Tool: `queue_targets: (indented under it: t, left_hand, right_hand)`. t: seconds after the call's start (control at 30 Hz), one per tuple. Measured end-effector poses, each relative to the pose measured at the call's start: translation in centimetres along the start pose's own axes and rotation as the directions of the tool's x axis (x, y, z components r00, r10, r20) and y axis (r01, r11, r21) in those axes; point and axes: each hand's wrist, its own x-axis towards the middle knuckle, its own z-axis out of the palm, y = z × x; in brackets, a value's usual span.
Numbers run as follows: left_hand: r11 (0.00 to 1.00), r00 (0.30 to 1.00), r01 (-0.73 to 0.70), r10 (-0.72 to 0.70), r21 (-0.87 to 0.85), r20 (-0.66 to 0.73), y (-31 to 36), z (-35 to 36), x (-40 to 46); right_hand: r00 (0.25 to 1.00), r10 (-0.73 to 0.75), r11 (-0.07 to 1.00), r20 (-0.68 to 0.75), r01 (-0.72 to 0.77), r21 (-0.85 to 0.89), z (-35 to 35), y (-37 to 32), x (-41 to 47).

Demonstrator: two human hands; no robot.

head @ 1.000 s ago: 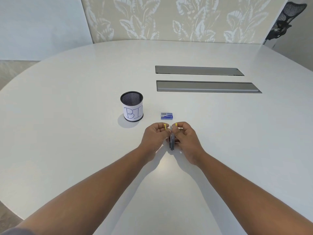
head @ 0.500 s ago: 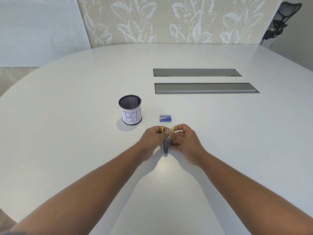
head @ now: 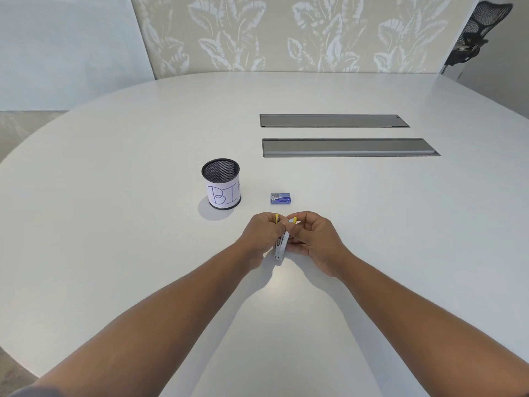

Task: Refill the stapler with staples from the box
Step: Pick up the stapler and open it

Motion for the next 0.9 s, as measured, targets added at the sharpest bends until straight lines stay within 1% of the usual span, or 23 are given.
queue_targets:
  t: [0.27,0.63,0.7,0.8,0.9]
  left_hand:
    - [0.999,1.000,0.006,-0.005,0.039,-0.019,-0.09,0.04,0.01]
    - [0.999,0.999,0.037,-0.036,0.038,-0.028,0.01,0.30,-0.28]
    - [0.998,0.999,0.034,-0.032,0.044,-0.043,0.22,0.44,-0.38]
    - [0.997,0.994,0.023,-0.015,0.077,-0.105,0.13,0.68,-0.30]
    - [0.996,0.996,-0.003,0.011,0.084,-0.092,-0.36,0.71,-0.13]
  right_hand:
    - [1.000,0.004,1.000,-0.013,-0.004,-0.017,0.11,0.14,0.00]
    - [1.000,-0.016,0.999,-0.014,0.015,-0.051,0.17,0.70,0.19]
    - [1.000,-0.023,0.997,-0.018,0.022,-0.068,0.10,0.81,0.20]
    - [0.999,-0.041,0.996,-0.021,0.039,-0.077,-0.04,0.97,0.06]
    - [0.999,-0.041,0.997,-0.029,0.039,-0.068,-0.13,0.96,0.03]
